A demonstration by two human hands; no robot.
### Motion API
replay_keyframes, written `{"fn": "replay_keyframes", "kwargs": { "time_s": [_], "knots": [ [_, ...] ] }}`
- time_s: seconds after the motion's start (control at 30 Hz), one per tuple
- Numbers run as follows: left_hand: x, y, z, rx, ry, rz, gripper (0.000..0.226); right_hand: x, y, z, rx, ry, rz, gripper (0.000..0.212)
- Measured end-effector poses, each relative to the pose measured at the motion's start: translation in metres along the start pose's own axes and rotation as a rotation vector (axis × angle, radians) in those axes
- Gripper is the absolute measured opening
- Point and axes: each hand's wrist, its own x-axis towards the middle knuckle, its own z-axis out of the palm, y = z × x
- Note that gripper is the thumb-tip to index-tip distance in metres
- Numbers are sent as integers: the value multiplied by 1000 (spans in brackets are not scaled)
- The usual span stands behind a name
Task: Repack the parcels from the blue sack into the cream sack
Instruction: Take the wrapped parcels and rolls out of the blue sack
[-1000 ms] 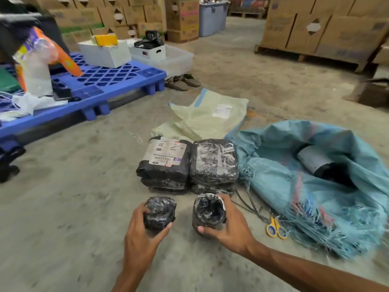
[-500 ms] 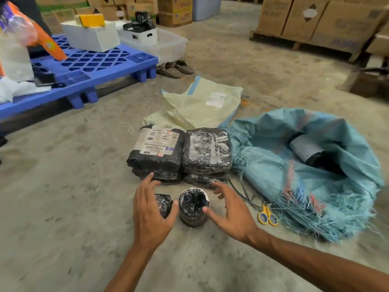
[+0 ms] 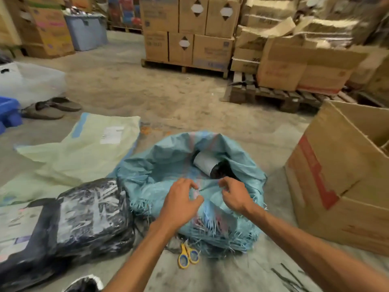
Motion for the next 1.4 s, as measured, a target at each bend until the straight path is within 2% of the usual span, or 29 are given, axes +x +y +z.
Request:
{"fn": "replay_keyframes", "kwargs": {
  "time_s": [0.17,0.27,0.33,0.43,0.47,0.53,0.63,0.73,0.83,0.93,1.03,1.17,1.23,1.4],
  "knots": [
    [76,-11,45,239,-154,62,51,42,33,1,-76,-21,24,57],
    [118,-17,65,431,-226,153,51,79,46,0,-84,46,27,71],
    [151,-23,77,517,-232,227,54,107,52,-3,-66,133,45,64],
    [195,-30,90,617,-178,390,63,144,57,-8,-65,249,95,34],
    [207,-31,94,636,-168,437,68,153,59,-10,-77,258,104,30],
    [226,-34,100,700,-192,491,76,171,63,-11,-122,217,110,33],
    [250,-41,111,829,-275,556,82,200,75,-10,-293,15,120,57],
    [271,-47,118,819,-357,551,93,225,83,-11,-505,-181,52,77],
    [281,-48,124,787,-356,545,86,242,85,-14,-782,-254,-43,89],
    [282,-45,130,787,-361,497,81,251,76,-20,-979,-264,-87,83],
    [281,-41,132,784,-339,474,75,255,72,-17,-995,-230,-103,64],
    [273,-43,130,770,-321,468,79,244,72,-18,-984,-104,-156,58],
    [266,-45,126,708,-334,467,83,238,75,-26,-934,-101,-168,65],
    [249,-31,109,383,-315,385,73,230,93,-48,-702,-223,-161,108]
  ]
}}
